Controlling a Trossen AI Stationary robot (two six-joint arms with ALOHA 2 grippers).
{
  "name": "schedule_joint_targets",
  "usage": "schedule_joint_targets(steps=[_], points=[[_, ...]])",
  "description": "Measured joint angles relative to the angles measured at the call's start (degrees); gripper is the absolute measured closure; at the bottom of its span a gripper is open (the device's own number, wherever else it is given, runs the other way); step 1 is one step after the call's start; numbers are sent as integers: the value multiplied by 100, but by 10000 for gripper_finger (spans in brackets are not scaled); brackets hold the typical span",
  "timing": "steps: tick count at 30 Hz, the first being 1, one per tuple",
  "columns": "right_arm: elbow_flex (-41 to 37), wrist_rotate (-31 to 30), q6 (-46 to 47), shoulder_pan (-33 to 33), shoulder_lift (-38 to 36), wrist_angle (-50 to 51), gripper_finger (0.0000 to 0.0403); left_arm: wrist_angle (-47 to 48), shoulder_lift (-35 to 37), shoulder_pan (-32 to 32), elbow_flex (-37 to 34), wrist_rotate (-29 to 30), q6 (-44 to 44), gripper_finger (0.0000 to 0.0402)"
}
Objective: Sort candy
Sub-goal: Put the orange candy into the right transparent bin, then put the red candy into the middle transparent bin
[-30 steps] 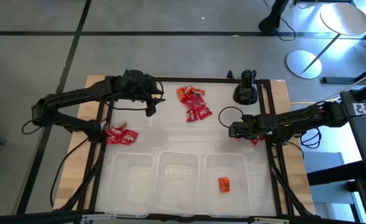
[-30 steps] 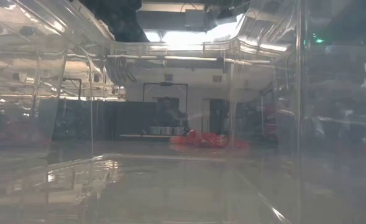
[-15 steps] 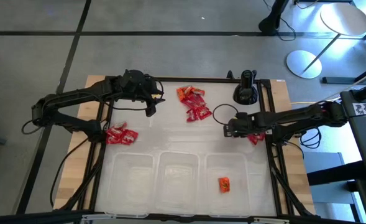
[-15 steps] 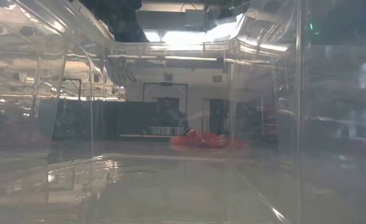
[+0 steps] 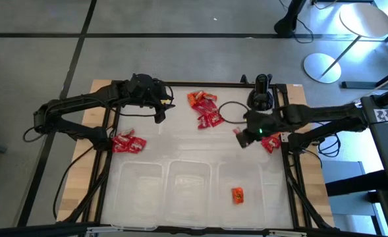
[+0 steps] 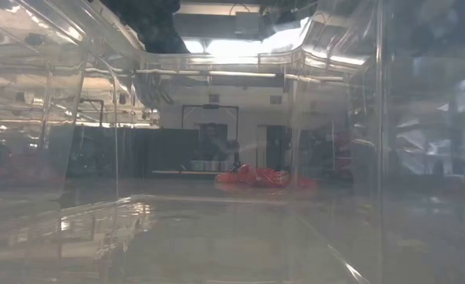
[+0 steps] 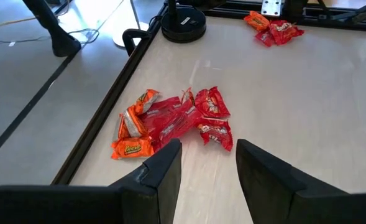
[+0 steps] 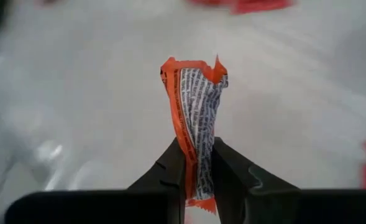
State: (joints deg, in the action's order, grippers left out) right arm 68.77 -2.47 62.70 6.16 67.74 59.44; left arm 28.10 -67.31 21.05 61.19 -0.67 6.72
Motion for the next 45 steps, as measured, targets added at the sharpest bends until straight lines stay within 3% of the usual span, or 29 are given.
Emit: schedule_joint_targets(steps=[10, 16, 25, 31, 38, 45], points=[[77, 1023, -761, 1814, 961, -650, 348, -29, 0, -1, 0, 0, 8, 259], [77, 1104, -1194, 2684, 1734, -1263, 348, -59, 0, 6, 0, 0, 15, 259], [96, 1190, -2075, 3073, 3149, -1352, 347, -14, 0, 6, 0, 0, 14, 259], [101, 1258, -2075, 3057, 3602, -1378, 344, 109, 0, 3, 0, 0, -75, 259], [123, 1358, -1966, 3046, 3635, -1547, 263, 274, 0, 1, 0, 0, -94, 259], [599, 1411, -1944, 3000, 3551, -640, 193, 241, 0, 1, 0, 0, -92, 259]])
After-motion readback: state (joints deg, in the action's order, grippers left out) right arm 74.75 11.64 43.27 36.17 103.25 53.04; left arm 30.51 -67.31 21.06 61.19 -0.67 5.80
